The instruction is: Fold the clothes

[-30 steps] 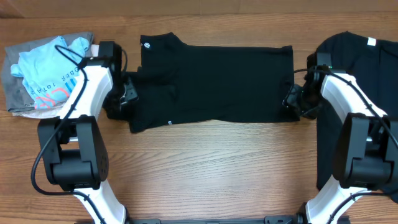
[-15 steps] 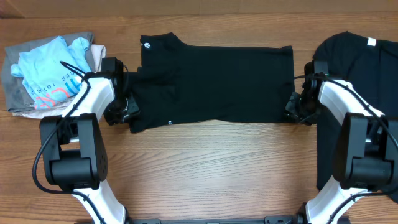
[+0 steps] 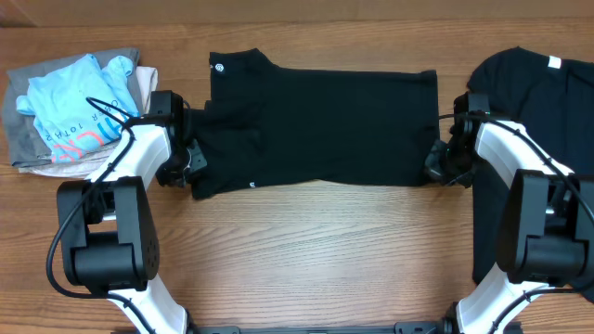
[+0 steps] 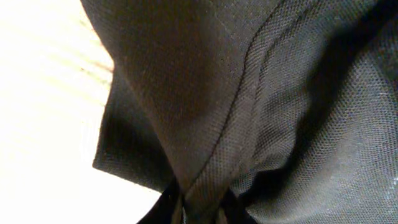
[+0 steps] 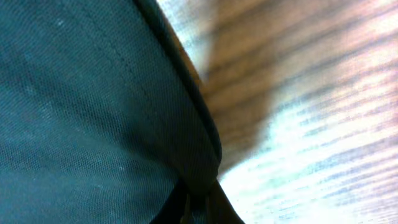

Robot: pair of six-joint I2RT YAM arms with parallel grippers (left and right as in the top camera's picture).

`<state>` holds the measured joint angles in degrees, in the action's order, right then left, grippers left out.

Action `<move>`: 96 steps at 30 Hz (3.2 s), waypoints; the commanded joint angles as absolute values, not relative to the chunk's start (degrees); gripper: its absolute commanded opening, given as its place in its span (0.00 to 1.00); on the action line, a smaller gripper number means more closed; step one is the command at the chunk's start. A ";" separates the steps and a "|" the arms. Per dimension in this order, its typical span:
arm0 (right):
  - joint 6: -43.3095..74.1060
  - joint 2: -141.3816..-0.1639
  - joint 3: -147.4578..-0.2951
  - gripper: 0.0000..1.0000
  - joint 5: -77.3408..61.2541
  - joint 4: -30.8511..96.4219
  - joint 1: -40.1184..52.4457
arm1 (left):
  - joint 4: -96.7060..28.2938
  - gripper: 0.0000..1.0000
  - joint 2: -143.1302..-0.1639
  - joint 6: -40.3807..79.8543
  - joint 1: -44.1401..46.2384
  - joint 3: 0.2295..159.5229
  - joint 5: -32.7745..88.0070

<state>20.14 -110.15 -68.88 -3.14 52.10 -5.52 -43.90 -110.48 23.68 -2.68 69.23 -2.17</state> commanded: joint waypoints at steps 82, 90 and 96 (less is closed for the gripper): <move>6.00 -123.28 -94.35 0.84 -5.78 51.00 -5.10 | -46.39 0.65 -124.95 7.44 4.86 106.24 1.28; -7.84 -123.63 -94.35 0.85 -6.31 47.33 -3.75 | -44.88 0.67 -127.76 7.46 4.84 106.26 1.54; -9.58 -123.57 -94.37 0.82 -7.09 48.03 -3.77 | -45.15 0.67 -127.76 6.33 4.82 106.26 1.48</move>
<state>-6.59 -123.39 -93.38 -6.20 47.55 -3.66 -45.19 -127.66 8.23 4.91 105.16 1.89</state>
